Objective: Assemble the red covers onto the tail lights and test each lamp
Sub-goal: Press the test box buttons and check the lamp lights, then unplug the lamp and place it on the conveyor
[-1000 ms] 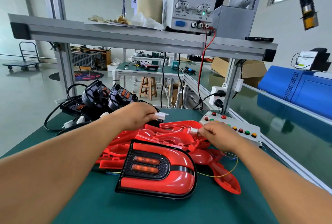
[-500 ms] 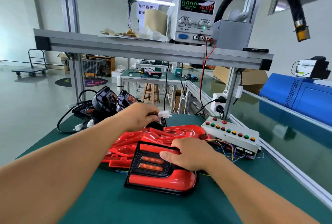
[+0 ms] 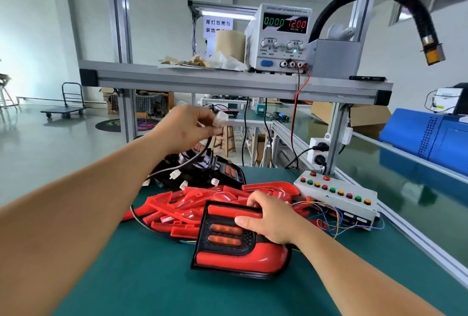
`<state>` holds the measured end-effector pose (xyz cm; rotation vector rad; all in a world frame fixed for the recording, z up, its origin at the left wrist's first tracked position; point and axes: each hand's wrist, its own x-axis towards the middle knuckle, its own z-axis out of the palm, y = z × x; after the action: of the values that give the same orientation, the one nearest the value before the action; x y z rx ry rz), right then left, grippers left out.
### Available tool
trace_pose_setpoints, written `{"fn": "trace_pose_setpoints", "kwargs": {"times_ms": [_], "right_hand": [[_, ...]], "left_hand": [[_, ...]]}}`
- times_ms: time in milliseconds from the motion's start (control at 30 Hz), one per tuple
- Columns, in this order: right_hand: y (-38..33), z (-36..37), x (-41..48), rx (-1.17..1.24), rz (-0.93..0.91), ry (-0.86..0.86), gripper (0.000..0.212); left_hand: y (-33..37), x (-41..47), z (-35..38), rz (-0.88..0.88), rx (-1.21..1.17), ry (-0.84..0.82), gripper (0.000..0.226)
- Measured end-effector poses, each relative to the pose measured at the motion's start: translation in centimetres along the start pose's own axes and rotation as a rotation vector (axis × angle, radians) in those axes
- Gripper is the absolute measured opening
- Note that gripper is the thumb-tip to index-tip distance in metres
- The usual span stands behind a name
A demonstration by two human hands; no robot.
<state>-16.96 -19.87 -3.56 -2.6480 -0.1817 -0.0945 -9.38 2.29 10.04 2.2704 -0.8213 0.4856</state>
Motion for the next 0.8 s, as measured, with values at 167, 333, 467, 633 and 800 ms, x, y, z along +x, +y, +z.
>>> {"fn": "trace_pose_setpoints", "kwargs": {"times_ms": [167, 333, 467, 633, 800], "right_hand": [[-0.1, -0.1, -0.4, 0.177, -0.064, -0.005, 0.042], [0.4, -0.1, -0.7, 0.490, -0.061, 0.062, 0.029], [0.7, -0.1, -0.8, 0.827, -0.029, 0.195, 0.046], [1.3, -0.1, -0.3, 1.129, 0.018, 0.317, 0.050], [1.3, 0.2, 0.2, 1.254, 0.124, 0.371, 0.043]], "left_hand": [[2.4, 0.5, -3.8, 0.063, -0.262, 0.226, 0.011], [3.7, 0.8, -6.6, 0.177, -0.749, 0.530, 0.007], [2.6, -0.1, -6.2, 0.153, -1.227, 0.708, 0.006], [-1.5, -2.9, -0.3, -0.243, -1.496, 0.836, 0.008], [-3.9, -7.1, 7.8, -0.524, -1.451, 0.749, 0.018]]}}
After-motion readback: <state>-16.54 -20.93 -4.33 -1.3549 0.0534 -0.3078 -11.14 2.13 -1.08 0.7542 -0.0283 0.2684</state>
